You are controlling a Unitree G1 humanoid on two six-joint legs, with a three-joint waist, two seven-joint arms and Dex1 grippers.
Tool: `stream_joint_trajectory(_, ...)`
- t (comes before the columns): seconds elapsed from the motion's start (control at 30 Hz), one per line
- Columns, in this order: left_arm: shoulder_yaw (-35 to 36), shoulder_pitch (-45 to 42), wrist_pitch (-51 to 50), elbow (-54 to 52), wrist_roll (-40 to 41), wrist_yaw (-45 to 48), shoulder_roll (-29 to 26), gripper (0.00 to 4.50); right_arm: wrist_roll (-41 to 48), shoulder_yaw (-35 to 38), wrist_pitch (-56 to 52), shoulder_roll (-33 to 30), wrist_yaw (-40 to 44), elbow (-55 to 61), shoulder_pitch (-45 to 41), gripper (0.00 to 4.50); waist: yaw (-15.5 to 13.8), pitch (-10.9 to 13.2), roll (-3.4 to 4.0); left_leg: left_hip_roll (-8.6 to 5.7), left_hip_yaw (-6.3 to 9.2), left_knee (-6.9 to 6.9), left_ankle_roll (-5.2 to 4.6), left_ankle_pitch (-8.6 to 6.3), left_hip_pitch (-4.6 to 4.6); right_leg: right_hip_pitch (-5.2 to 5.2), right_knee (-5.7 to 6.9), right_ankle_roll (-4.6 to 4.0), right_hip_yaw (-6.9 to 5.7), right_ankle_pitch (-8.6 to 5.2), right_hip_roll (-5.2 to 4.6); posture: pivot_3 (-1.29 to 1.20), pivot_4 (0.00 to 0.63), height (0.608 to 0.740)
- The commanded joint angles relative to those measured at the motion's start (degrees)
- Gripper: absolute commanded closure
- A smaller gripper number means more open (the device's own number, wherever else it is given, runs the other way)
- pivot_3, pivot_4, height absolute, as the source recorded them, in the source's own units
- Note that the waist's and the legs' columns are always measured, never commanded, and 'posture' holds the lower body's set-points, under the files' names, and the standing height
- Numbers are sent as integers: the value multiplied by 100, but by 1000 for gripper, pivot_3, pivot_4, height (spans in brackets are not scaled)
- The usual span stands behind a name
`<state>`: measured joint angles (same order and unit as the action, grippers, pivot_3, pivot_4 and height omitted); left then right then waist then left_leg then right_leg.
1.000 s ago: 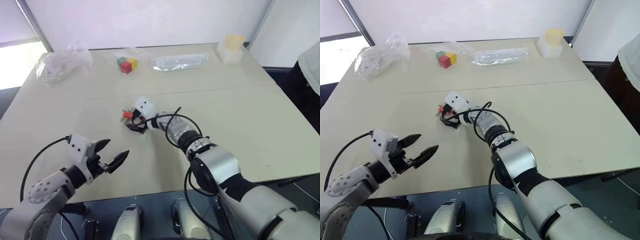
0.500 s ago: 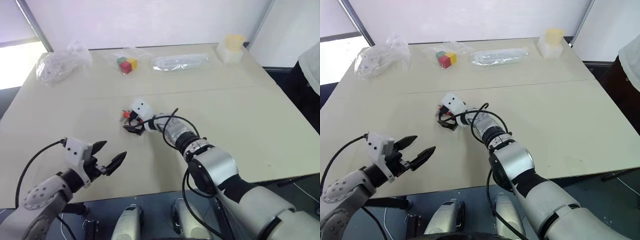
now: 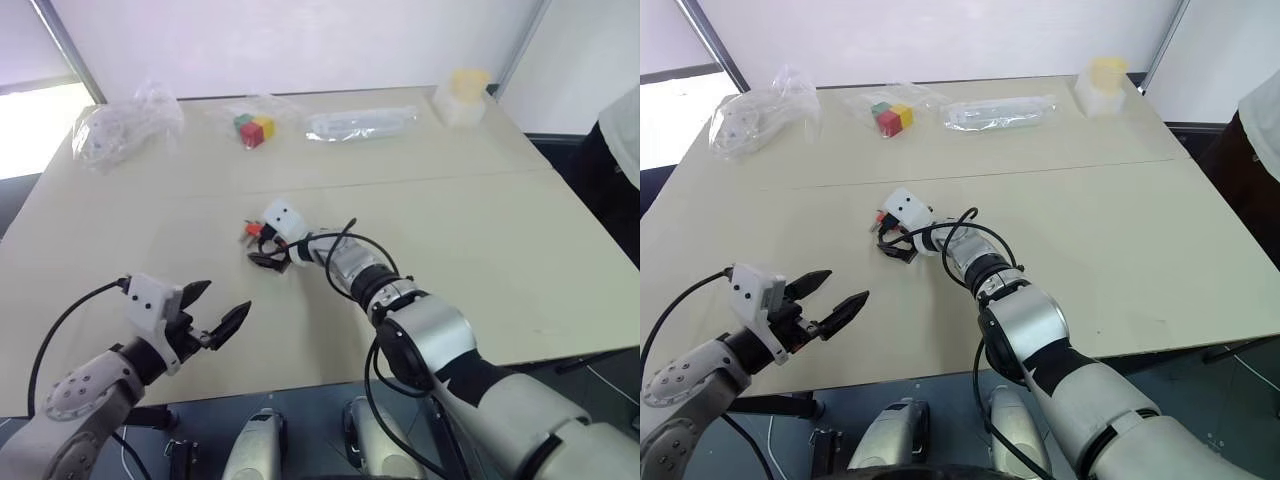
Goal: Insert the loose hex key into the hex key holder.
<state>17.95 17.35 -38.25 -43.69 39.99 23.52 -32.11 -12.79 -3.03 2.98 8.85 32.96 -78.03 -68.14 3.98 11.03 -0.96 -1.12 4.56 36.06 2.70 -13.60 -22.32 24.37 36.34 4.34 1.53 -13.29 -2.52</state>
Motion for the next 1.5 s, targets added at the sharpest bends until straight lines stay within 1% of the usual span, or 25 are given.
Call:
stream_joint_trajectory(0.03,138,2,66,-237,68,-11,-36,0,16,31,17,53,-2,-2,-17,65,0,0,0,0,0,0,0,0,0,0,0,0,0,0,0,0,150,740)
stream_joint_trajectory(0.13,124,-8,64,-233,69,-14,-42,0,20,34,23,58,-4,0,-10,65,0,0,0,0,0,0,0,0,0,0,0,0,0,0,0,0,150,740)
stream_joint_trajectory(0.17,115,-13,63,-233,72,-13,-42,0,17,33,35,56,-23,1,-7,292,0,0,0,0,-1,0,0,0,0,0,0,0,0,0,0,0,150,740)
stream_joint_trajectory(0.23,94,-28,61,-229,73,-14,-42,0,20,39,11,53,-62,1,-5,936,0,0,0,0,-1,0,0,0,0,0,0,0,0,0,0,0,150,740)
stream_joint_trajectory(0.57,28,-110,56,-167,66,21,-54,0,74,110,37,43,-196,14,5,936,0,0,0,0,0,0,0,0,0,0,0,0,0,0,0,0,150,740)
stream_joint_trajectory(0.67,20,-121,55,-160,67,31,-54,0,76,128,3,44,-288,13,1,1795,1,0,0,0,-1,0,0,0,0,0,0,0,0,0,0,0,150,740)
stream_joint_trajectory(0.97,-35,-135,50,-166,48,0,-36,0,221,320,-187,163,-544,26,-46,1795,1,0,0,0,0,0,0,0,0,0,0,-1,0,0,0,0,150,740)
stream_joint_trajectory(1.4,-136,-190,95,-74,-32,59,-59,0,404,478,-330,383,-822,61,146,1795,10,0,-1,1,0,1,0,0,1,0,0,-2,0,-1,2,0,150,740)
stream_joint_trajectory(1.47,-136,-195,92,-69,-35,65,-62,0,403,477,-329,396,-872,64,163,2352,10,0,-1,1,1,1,0,0,1,0,0,-2,0,-1,2,0,150,740)
stream_joint_trajectory(1.5,-135,-194,89,-70,-36,68,-63,0,418,491,-333,404,-897,66,172,2720,11,-1,-1,1,0,1,0,0,1,0,0,-2,0,-1,2,0,150,740)
